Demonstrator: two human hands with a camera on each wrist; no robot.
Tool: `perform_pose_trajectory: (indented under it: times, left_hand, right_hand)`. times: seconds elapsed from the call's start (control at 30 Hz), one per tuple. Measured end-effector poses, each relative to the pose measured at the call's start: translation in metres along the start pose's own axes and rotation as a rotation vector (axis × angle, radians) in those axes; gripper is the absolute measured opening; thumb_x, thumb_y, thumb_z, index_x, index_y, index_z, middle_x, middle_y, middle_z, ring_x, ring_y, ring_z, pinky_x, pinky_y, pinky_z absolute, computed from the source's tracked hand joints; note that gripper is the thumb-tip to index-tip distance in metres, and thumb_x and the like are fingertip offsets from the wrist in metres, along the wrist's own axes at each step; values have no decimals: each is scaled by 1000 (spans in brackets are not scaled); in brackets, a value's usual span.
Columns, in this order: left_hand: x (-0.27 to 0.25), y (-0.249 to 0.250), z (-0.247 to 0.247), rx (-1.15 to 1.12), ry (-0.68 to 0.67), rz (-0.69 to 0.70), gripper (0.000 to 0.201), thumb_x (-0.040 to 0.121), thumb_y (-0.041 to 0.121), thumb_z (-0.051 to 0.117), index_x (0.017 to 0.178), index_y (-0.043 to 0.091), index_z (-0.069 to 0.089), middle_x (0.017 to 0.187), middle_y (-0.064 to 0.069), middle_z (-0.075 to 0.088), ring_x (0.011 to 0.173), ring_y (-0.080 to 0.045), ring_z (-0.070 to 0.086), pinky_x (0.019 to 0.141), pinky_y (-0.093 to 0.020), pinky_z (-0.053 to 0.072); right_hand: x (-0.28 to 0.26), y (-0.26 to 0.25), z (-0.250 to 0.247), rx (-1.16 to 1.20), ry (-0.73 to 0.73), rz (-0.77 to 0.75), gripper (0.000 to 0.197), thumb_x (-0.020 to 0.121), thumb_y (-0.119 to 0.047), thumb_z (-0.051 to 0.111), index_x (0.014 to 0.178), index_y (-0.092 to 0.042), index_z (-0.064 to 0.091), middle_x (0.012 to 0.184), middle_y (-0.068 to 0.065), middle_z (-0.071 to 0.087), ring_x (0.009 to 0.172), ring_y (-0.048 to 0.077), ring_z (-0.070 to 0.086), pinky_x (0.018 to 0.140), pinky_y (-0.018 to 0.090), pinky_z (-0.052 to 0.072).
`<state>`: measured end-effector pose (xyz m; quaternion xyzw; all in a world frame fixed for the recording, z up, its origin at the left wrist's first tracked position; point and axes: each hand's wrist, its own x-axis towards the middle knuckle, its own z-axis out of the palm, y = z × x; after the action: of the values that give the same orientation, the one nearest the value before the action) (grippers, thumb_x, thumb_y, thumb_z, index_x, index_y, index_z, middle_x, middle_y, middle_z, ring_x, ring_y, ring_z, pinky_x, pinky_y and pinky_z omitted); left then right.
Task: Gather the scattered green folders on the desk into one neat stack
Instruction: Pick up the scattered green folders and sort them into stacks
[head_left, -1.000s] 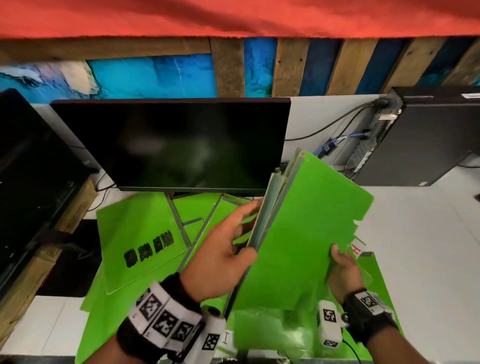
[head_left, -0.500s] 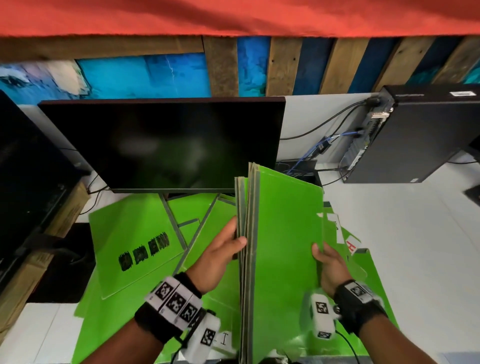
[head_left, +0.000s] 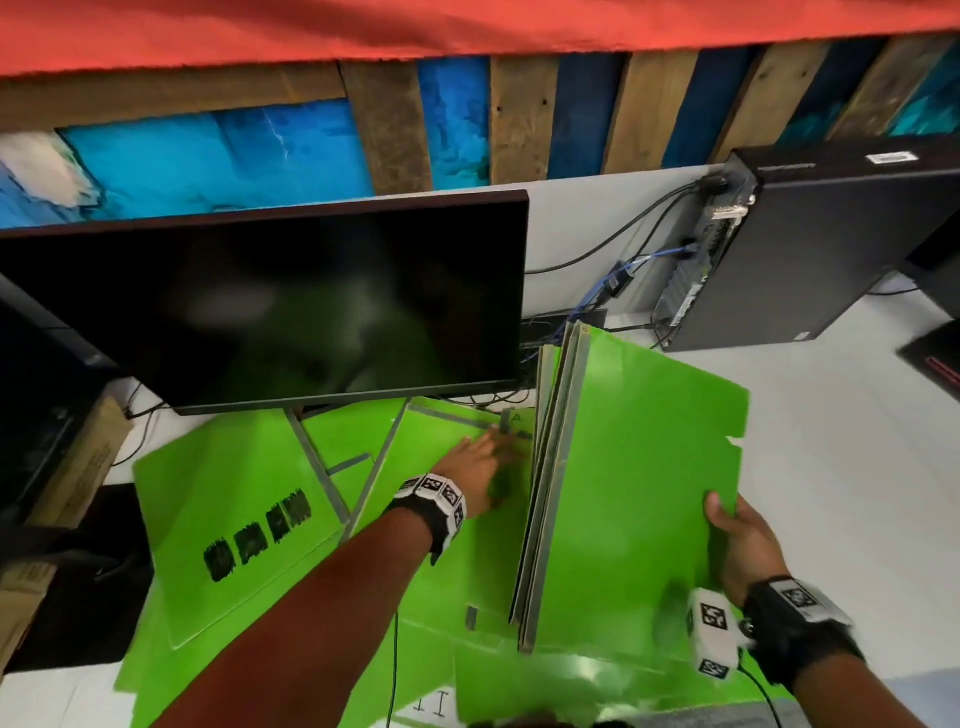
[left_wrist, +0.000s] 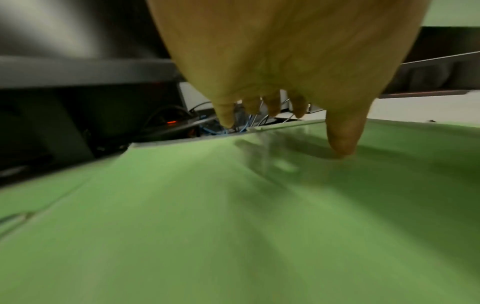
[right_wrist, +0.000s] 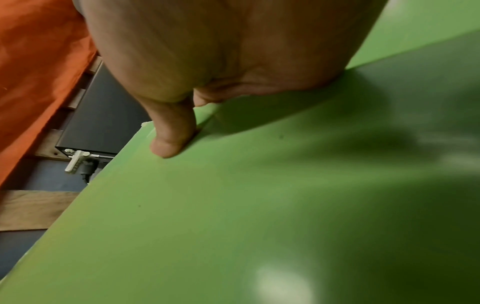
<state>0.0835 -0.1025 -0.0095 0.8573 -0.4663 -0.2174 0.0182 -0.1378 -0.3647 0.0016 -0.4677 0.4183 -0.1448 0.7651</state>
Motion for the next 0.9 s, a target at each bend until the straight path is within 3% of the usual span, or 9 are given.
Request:
perform_pose_trajectory:
  times: [0.07,0.17,0.27,0.4,0.53,0.6,0.73,0.8,0.9]
  left_hand:
    - [8,-2,5,-64,-51,-156,101,74,47,71,151,30,8,162,5,1,143,-29,27,112,-48,34]
    - [10,-8,10,30,-91,-290,114,68,68,65,152,27,1,161,1,10,140,-30,28,110,-47,35]
    - [4,-13,11,40,-61,-439,120,59,81,60,150,23,8,149,-11,28,133,-33,35,105,-47,39]
    - [-10,-14,9,-339,71,-703,115,59,75,68,142,15,16,143,-17,41,128,-36,43,104,-46,41]
    - [-24,-4,6,-813,261,-680,55,93,40,55,134,9,34,127,-17,57,112,-34,57,89,-34,44]
    - [-34,5,8,-967,307,-639,34,100,34,41,126,12,43,113,-14,58,99,-26,56,83,-29,39]
    - [-57,33,12,-1246,339,-559,18,100,38,40,115,28,44,105,11,48,102,-7,44,92,-20,34]
    - [-64,40,21,-1272,370,-548,28,92,45,54,107,22,49,93,7,52,93,-14,51,81,-23,42]
    - [-77,38,33,-1360,444,-609,40,90,34,60,122,13,48,104,-2,59,107,-25,55,89,-32,41]
  right_hand:
    - [-3,2,-3,-38,21,11,22,95,-5,47,111,-11,61,86,-3,76,74,11,72,60,24,58]
    - [-3,15,-6,-81,80,12,33,89,-16,61,121,-8,60,108,13,71,89,23,70,81,41,57]
    - [2,39,-13,-135,106,46,59,56,-47,84,105,-18,70,111,15,70,102,33,66,95,51,47]
    - [0,51,-3,-291,149,60,8,87,-16,65,94,-19,66,105,12,70,102,33,64,96,48,46]
    - [-8,51,13,-374,139,37,8,90,-11,61,98,-13,62,92,9,66,80,24,60,69,29,46]
    - [-7,58,17,-424,130,43,16,89,-17,63,104,-10,62,98,12,69,82,27,62,73,36,50]
    - [-12,69,36,-650,66,15,31,90,-24,62,114,-5,57,105,14,66,99,31,61,86,36,44]
    - [-16,69,50,-697,18,11,36,90,-25,62,118,-4,53,107,14,63,102,30,60,86,33,43]
    - [-18,66,68,-722,-26,17,39,90,-24,62,123,-8,50,108,9,64,102,29,61,85,33,46]
